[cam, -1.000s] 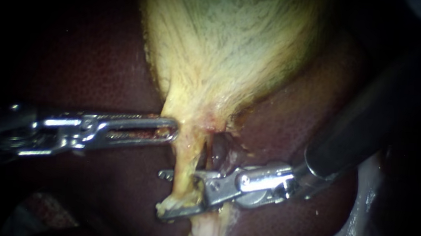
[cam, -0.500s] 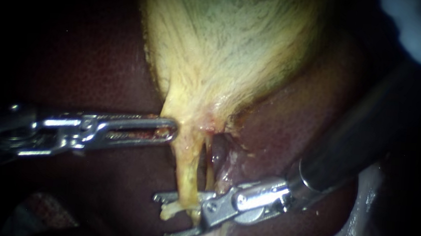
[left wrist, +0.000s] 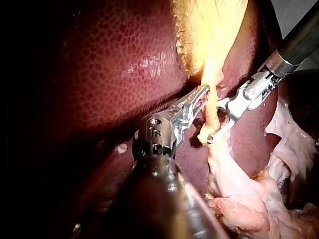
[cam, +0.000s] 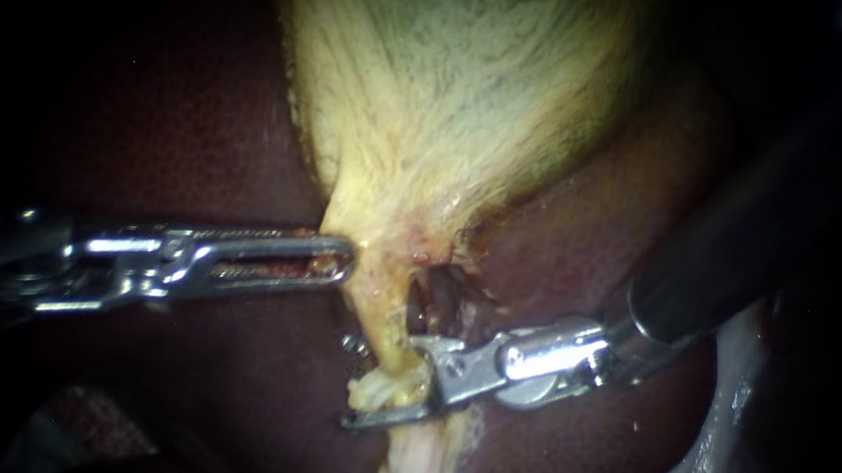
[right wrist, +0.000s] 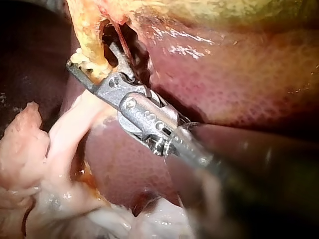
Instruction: Going back second clip left tube
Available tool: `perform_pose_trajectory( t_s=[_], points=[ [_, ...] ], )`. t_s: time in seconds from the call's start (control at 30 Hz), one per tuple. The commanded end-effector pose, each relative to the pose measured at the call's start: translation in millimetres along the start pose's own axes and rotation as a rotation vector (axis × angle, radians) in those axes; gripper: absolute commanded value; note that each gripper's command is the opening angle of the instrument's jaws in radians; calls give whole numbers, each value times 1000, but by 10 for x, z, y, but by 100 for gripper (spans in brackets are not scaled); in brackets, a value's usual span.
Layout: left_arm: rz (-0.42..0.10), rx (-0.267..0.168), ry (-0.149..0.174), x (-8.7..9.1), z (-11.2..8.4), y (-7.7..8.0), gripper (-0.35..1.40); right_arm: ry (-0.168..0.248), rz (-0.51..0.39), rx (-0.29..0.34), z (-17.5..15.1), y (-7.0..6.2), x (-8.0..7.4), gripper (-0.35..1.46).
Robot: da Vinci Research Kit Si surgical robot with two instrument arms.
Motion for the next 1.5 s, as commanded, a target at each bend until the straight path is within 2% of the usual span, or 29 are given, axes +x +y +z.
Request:
perform_pose_trajectory(
  t_s=[0.03, 0.33, 0.7, 0.9, 1.1, 1.27, 1.5],
  points=[
    [1, 1, 0, 0, -1, 0, -35, 1, 3, -3, -6, -2, 1, 60],
    [2, 2, 0, 1, 0, 1, -35, 6, 7, -1, -57, -6, 12, 60],
    [2, 2, 0, 1, 1, 4, -35, 9, -92, -17, -123, 3, 44, 60],
    [3, 0, -2, 4, 4, 5, -35, 5, -160, -33, -151, 5, 56, 60],
    [6, -2, -4, 7, 13, 9, -35, 5, -178, -33, -163, 7, 60, 60],
    [12, -4, -8, 18, 32, 14, -35, 4, -179, -33, -163, 6, 59, 60],
    [17, -5, 4, 25, 51, 16, -35, 4, -179, -32, -163, 5, 60, 60]
  ],
)
